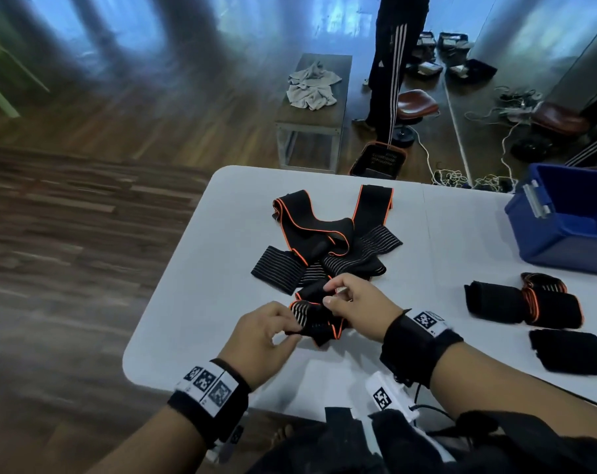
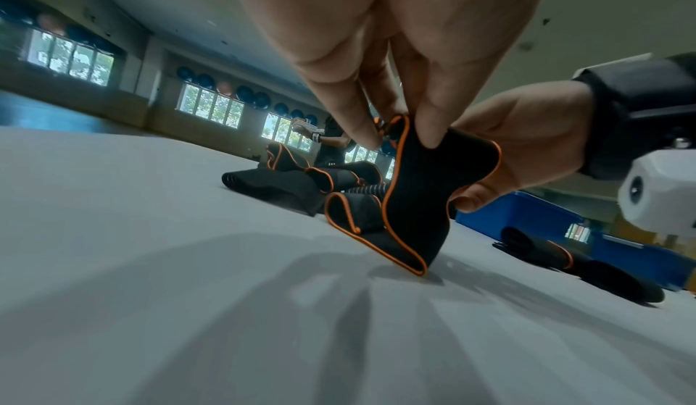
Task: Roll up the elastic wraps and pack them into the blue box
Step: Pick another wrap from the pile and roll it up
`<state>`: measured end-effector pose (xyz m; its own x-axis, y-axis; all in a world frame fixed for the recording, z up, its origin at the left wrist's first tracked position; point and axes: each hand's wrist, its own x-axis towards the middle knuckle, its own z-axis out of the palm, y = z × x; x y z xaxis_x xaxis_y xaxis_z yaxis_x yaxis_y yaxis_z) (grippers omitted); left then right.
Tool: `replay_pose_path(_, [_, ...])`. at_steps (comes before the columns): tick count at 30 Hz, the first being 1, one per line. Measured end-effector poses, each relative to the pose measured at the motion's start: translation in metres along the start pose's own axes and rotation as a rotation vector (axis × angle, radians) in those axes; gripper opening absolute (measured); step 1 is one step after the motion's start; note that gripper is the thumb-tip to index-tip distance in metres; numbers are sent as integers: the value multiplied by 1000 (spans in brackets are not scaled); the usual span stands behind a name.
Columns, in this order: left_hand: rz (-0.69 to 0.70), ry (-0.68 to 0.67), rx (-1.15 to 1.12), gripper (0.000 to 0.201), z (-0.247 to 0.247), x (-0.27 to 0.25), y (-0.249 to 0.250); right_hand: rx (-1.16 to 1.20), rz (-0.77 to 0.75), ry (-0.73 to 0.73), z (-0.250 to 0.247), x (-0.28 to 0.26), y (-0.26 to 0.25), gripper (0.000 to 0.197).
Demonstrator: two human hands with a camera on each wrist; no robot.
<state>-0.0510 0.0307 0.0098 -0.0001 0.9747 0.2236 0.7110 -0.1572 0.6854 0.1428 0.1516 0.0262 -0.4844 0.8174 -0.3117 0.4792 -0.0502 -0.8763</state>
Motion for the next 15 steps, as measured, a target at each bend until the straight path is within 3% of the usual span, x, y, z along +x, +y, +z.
replay_pose_path(8, [-26, 15, -59, 5, 2, -9, -1, 127, 11, -138, 15, -5, -4, 23])
replay_pose_path(15, [11, -17, -114, 12, 0, 5, 2, 109, 15, -55, 0, -19, -2, 20])
